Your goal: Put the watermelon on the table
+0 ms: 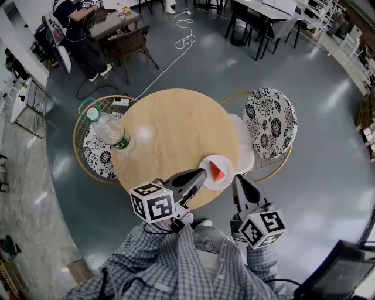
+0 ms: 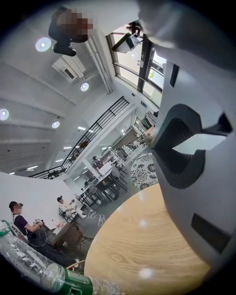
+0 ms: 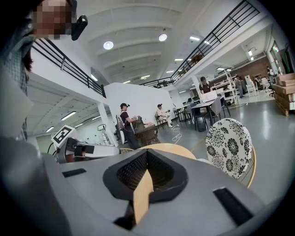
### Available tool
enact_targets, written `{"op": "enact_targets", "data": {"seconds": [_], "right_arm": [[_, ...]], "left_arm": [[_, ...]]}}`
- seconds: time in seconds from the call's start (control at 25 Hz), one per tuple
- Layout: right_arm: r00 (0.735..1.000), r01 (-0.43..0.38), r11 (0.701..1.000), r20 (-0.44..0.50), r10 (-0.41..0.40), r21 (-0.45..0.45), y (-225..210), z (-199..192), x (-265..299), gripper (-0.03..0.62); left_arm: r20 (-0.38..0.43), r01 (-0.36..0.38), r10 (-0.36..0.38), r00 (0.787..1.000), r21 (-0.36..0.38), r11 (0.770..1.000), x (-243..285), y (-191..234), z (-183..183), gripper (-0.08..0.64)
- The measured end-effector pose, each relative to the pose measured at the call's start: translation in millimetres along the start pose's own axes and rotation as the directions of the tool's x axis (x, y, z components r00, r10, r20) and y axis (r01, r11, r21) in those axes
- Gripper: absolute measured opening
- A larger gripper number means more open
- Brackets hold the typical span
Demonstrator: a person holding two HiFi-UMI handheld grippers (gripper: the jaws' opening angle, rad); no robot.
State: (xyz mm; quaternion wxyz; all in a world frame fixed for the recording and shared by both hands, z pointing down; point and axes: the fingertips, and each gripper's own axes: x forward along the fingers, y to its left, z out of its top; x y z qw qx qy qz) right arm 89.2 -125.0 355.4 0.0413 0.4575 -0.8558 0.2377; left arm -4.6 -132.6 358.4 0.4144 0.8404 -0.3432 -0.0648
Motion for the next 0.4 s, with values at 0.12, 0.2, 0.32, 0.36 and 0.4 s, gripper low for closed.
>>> {"op": "enact_targets", "data": {"seconds": [0.12,0.2,0.32,0.36,0.4], "right_arm": [[1.0,-0.003,1.0,-0.004,0.003,-0.001,0.9,-1.4,0.5,0.008],[1.0,-0.004,1.0,-0.007,0.004,-0.002,1.6,-1.4,0.2,0.008],[1.0,-0.005,1.0,-0.006,0.005,-0.001,0.7,-0.9,-0.9,0.008],[1.0,-0.005,1.0,-0.006,0.005,-0.001,0.1,-0.8,-1.3,0.008],[1.0,-0.005,1.0,-0.005,0.005,0.0,-0.5,-0.8,-1.7,0.008]], "left_arm": [[0.002,-0.002,0.002,1.0,0.001,1.0,-0.8,0.7,0.1,0.006],[0.004,-0.004,0.004,1.0,-0.001,1.0,-1.3,0.8,0.1,0.006],[0.006,-0.005,0.005,1.0,-0.002,1.0,-0.9,0.1,-0.6,0.006],[0.007,-0.006,0.006,1.0,-0.003,1.0,-0.7,-0.2,-0.9,0.006],[0.007,-0.006,0.006,1.0,-0.003,1.0,-0.4,-0.6,-1.3,0.006]]}}
